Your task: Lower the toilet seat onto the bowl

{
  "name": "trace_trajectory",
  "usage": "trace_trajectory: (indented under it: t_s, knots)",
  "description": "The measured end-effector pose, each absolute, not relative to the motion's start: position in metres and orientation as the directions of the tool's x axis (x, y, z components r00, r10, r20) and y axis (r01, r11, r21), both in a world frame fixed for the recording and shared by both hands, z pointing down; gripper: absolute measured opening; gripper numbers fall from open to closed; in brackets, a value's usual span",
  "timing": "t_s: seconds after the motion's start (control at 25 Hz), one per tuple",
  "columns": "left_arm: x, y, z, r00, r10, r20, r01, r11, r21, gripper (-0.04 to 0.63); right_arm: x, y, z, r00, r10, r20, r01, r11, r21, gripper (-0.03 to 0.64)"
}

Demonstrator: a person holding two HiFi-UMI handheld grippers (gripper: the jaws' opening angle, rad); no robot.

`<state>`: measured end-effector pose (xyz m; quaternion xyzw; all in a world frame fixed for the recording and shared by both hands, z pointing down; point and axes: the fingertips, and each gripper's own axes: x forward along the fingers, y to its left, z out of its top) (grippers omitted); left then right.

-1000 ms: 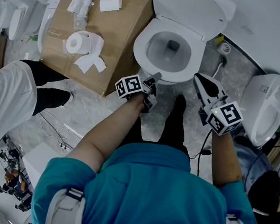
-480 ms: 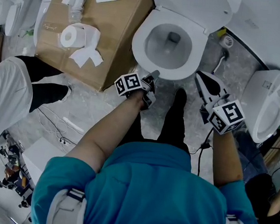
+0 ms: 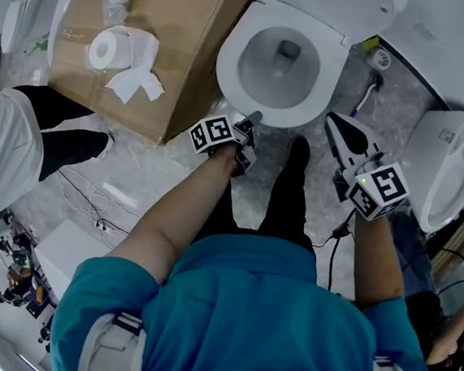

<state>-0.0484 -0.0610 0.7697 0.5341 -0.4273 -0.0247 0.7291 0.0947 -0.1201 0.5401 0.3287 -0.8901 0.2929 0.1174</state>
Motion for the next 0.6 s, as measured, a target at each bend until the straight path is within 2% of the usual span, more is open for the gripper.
trace_trajectory:
  t_s: [0.6]
  knots:
    - [-0.053,-0.046,0.829,0.624,-0.463,0.630,-0.435,0.464,0.772,0.103,0.102,-0.117,0.580,-0.753,-0.501,0.427,-0.658,0.596,-0.461,-0.002]
